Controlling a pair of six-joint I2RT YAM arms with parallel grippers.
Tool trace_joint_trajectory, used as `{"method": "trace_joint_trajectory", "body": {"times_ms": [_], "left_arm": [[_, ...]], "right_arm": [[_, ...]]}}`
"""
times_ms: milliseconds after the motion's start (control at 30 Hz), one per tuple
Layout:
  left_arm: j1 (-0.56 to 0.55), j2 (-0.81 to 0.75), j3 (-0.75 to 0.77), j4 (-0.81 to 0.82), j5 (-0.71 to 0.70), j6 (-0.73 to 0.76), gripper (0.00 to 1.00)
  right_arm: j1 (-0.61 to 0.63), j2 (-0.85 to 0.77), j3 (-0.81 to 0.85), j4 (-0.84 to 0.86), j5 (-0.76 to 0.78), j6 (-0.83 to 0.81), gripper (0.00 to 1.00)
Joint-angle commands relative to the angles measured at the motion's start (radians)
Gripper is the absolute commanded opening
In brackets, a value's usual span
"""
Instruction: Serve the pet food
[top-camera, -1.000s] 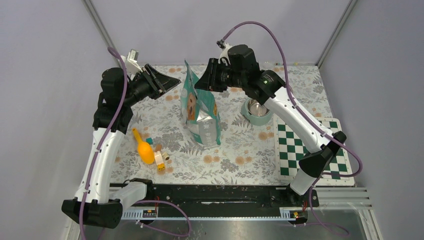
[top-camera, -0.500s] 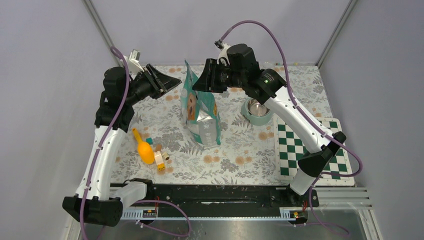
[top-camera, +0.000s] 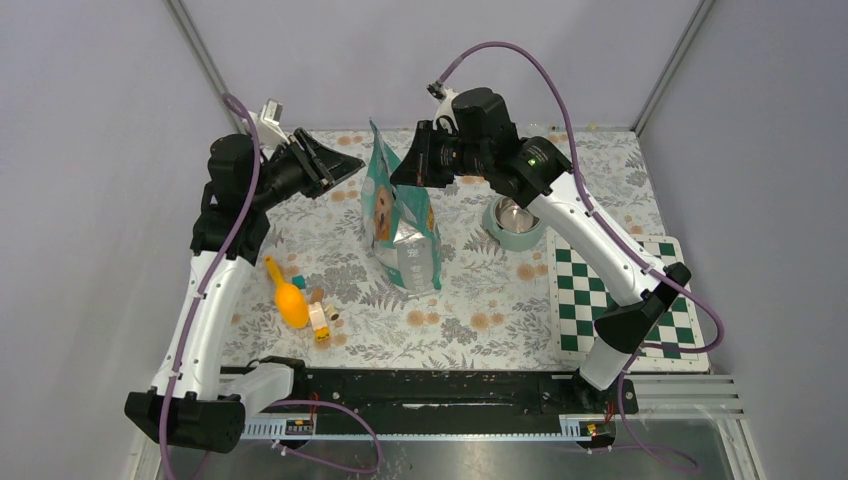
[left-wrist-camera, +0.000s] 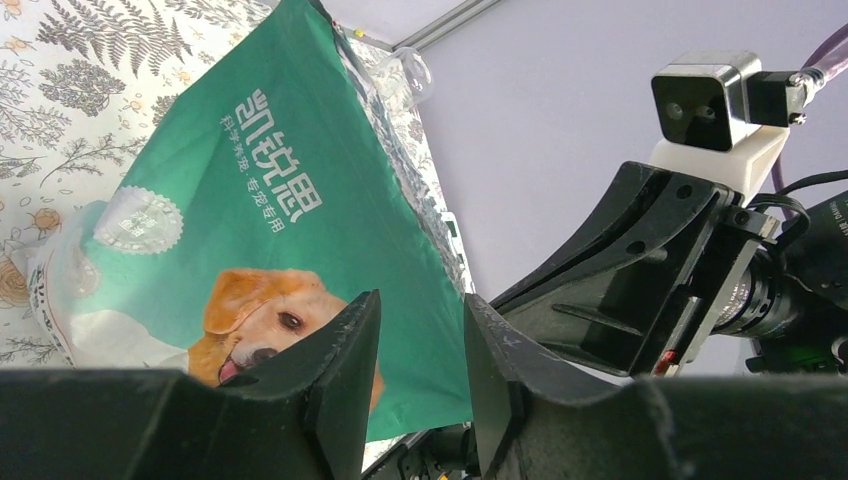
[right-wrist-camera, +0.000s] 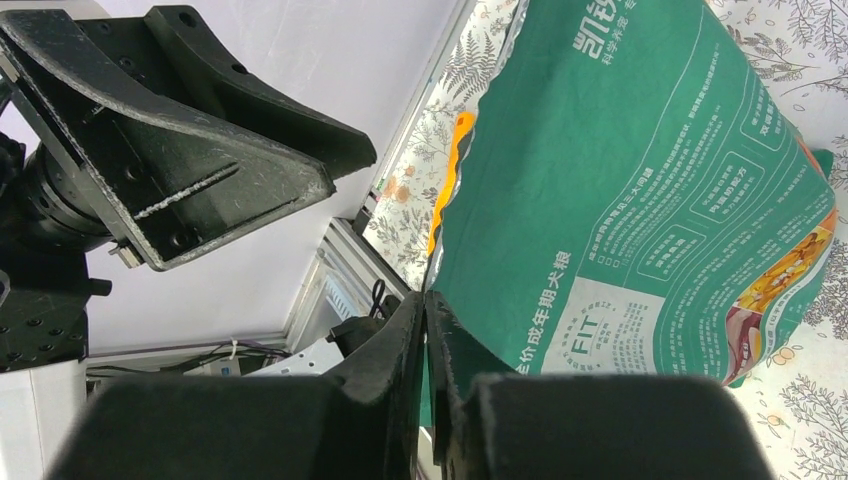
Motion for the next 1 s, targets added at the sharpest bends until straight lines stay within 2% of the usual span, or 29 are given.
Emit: {"method": "trace_joint_trajectory", "body": {"times_ms": [0, 200, 533, 767, 967], "left_arm": [[-0.020, -0.003, -0.015, 0.056, 0.032, -0.016, 0.37], [-0.047, 0.002, -0.031, 0.060, 0.040, -0.018, 0.37], [-0.065, 0.010, -0.036, 0.079, 0.045, -0.032, 0.38], [-0.072, 0.018, -0.036, 0.081, 0.043, -0.032, 0.41], [-0.080, 0.035, -0.034, 0.097, 0.045, -0.042, 0.41]], "right_arm": [[0.016, 0.006, 0.043, -0.017, -0.014, -0.020, 0.08], [0.024, 0.018, 0.061, -0.059, -0.014, -0.033, 0.10], [0.072, 0.113, 0.280, -0.314, 0.117, -0.104, 0.13], [0.091, 0.158, 0.388, -0.418, 0.163, -0.154, 0.28], [0.091, 0.190, 0.420, -0.432, 0.174, -0.162, 0.27]]}}
